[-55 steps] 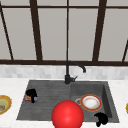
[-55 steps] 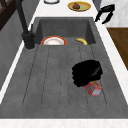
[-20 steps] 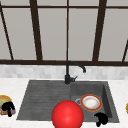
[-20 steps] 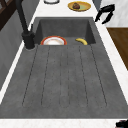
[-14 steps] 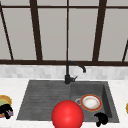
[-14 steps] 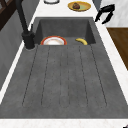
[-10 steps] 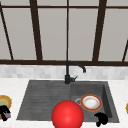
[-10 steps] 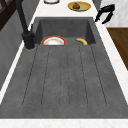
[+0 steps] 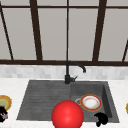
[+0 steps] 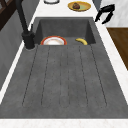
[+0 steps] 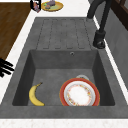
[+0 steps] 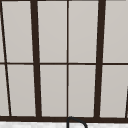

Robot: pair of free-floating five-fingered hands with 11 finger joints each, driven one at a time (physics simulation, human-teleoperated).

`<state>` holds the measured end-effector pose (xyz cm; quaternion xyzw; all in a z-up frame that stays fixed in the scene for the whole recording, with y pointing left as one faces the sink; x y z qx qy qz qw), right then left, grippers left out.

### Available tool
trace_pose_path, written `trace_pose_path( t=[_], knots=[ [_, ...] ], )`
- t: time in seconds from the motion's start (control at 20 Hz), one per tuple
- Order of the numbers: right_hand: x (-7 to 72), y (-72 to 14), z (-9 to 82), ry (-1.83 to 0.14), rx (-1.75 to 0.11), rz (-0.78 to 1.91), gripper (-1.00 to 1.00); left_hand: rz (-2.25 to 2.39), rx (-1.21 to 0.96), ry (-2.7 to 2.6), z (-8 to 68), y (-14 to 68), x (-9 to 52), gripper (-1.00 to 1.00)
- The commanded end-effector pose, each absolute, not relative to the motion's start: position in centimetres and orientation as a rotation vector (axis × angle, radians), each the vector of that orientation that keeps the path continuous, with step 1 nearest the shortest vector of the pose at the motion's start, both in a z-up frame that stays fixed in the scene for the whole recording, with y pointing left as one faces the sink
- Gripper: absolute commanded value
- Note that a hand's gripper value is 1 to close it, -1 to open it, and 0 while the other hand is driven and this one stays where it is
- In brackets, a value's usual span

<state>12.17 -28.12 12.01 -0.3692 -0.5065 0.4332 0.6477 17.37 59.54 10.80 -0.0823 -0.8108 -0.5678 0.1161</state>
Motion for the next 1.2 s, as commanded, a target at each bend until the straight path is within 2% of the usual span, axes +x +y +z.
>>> trace_pose_path(
  t=[0.0,0.25,0.4,0.55,0.6,0.8,1.15],
  knots=[
    [12.2,-28.1,12.0,-1.152,-0.840,0.985,0.00,-1.626,-0.229,-2.460,8.3,59.7,18.0,1.00],
    [12.2,-28.1,12.0,-1.152,-0.840,0.985,0.00,-1.582,-0.339,-2.513,6.9,60.5,17.9,1.00],
    [12.2,-28.1,12.0,-1.152,-0.840,0.985,0.00,-1.527,-0.330,-2.530,6.4,60.8,17.2,1.00],
    [12.2,-28.1,12.0,-1.152,-0.840,0.985,0.00,-1.510,-0.233,-2.595,6.9,60.2,15.3,1.00],
    [12.2,-28.1,12.0,-1.152,-0.840,0.985,0.00,-1.514,-0.211,-2.581,8.0,59.9,16.3,-1.00],
    [12.2,-28.1,12.0,-1.152,-0.840,0.985,0.00,-1.564,-0.065,-2.579,12.2,60.5,16.5,-1.00],
    [12.2,-28.1,12.0,-1.152,-0.840,0.985,0.00,-1.597,-0.088,-2.525,17.6,59.0,15.0,-1.00]
  ],
)
